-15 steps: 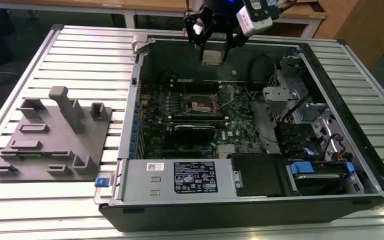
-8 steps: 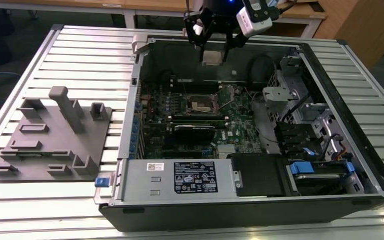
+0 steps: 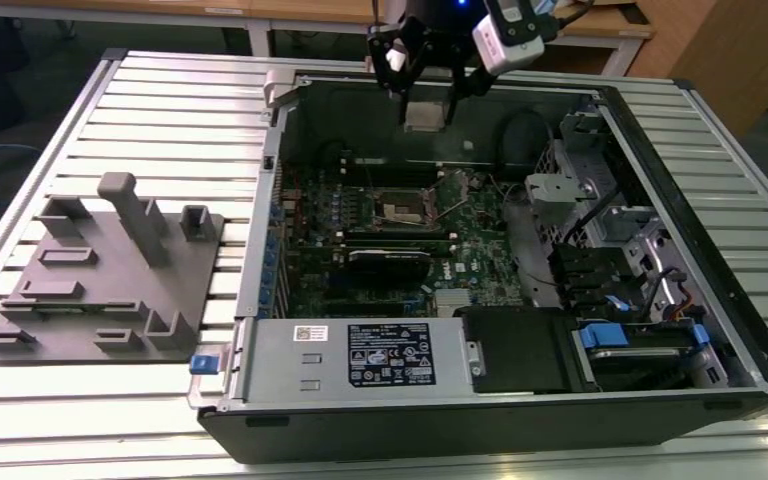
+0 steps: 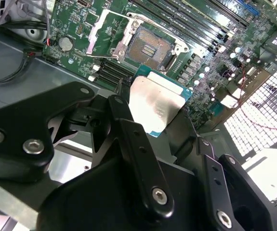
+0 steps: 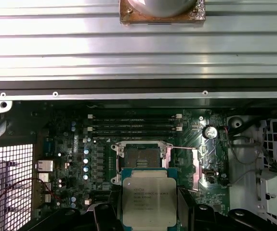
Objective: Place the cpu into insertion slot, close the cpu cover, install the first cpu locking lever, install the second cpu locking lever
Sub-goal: 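Place the cpu into insertion slot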
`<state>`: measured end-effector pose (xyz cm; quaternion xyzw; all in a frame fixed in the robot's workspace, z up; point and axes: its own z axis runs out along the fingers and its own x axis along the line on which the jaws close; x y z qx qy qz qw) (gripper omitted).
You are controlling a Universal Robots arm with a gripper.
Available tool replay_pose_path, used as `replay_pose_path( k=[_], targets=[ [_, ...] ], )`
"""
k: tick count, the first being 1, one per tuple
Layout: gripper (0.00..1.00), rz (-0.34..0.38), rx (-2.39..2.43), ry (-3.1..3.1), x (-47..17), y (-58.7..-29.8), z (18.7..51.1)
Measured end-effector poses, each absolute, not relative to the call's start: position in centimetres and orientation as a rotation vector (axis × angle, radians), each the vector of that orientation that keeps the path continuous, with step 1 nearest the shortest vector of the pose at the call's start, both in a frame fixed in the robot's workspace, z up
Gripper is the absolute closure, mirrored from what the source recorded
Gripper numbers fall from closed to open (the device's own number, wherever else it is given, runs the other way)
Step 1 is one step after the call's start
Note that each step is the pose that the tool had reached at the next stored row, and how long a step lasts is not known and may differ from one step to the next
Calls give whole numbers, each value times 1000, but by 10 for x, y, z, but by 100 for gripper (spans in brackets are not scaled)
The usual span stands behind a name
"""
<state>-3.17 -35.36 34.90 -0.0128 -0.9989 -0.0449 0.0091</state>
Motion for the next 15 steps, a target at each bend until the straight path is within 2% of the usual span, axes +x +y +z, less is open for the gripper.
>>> replay_pose_path(
  k=[15],
  targets=[
    [46, -140, -40, -3124, -32, -354, 333]
  ],
)
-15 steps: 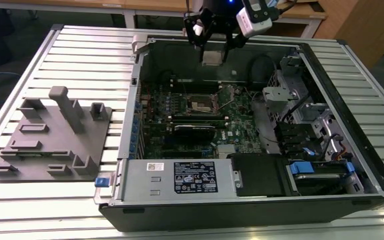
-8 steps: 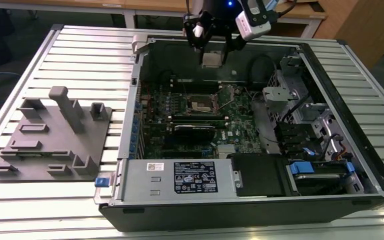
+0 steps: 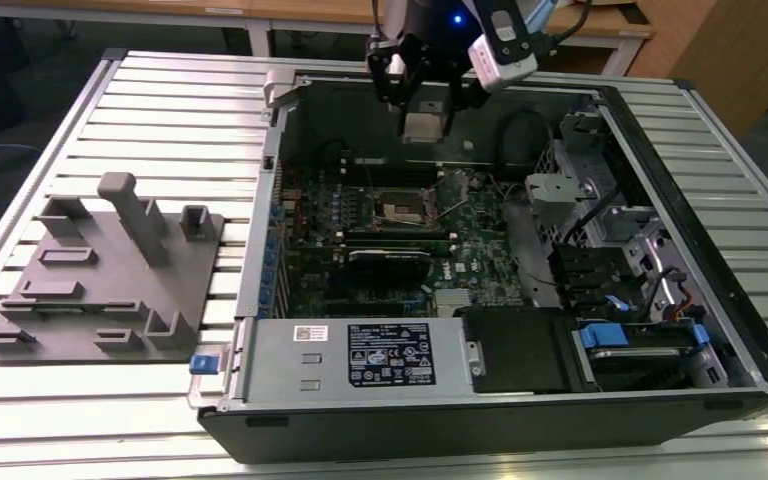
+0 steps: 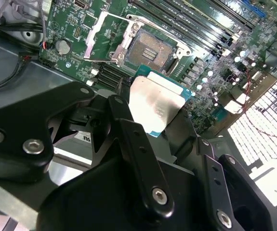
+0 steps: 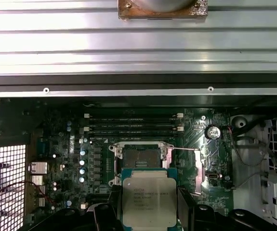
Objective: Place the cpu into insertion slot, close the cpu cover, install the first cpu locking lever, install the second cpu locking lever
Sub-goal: 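Place the cpu into insertion slot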
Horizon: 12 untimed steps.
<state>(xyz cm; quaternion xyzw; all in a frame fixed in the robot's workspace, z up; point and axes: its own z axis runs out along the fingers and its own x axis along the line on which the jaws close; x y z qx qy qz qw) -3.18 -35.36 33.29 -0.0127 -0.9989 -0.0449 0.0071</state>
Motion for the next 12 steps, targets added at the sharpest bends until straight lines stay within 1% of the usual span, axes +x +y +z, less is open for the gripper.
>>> replay_pose_path(
  k=[12],
  targets=[
    [46, -141, -39, -3131, -32, -354, 317]
  ],
)
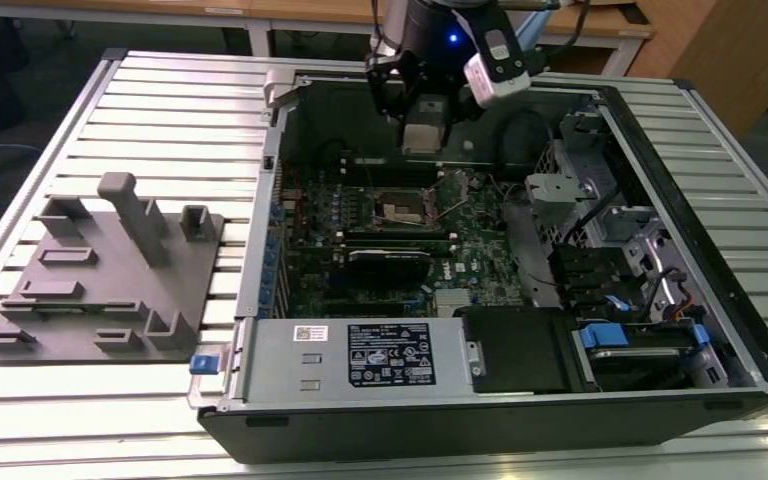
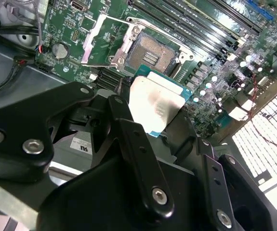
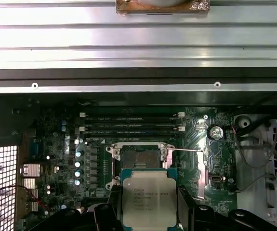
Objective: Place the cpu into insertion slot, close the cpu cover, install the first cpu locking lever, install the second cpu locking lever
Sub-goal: 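Place the cpu into insertion slot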
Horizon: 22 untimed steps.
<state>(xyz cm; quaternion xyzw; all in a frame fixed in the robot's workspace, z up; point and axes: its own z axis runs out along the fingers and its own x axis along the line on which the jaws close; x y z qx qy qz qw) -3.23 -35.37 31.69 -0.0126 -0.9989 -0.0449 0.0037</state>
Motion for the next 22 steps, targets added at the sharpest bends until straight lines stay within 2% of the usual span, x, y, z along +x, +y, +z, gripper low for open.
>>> replay_pose_path(
  k=[22],
  targets=[
    [46, -141, -39, -3133, -33, -354, 302]
  ],
)
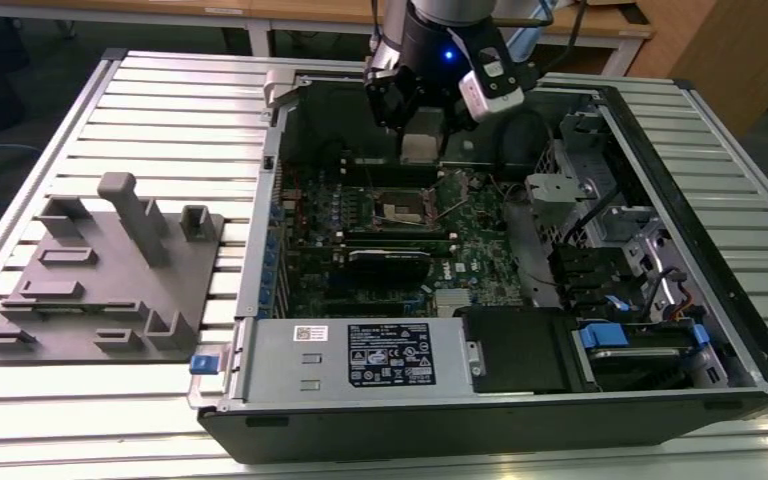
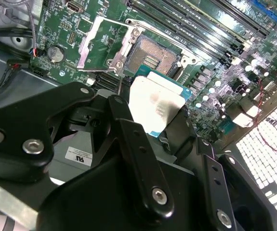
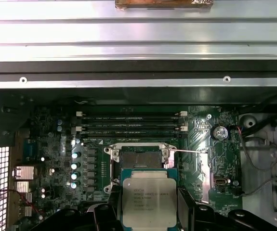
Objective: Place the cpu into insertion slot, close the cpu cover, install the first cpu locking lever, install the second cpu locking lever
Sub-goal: 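Place the cpu into insertion slot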
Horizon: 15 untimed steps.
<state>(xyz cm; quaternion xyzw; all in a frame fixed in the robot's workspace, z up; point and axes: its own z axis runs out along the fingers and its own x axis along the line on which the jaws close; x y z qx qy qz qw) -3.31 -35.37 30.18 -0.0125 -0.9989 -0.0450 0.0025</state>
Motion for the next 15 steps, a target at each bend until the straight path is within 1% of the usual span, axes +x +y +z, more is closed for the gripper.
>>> replay_pose_path(
  k=[15],
  targets=[
    [46, -140, -39, -3133, -33, -354, 294]
  ],
)
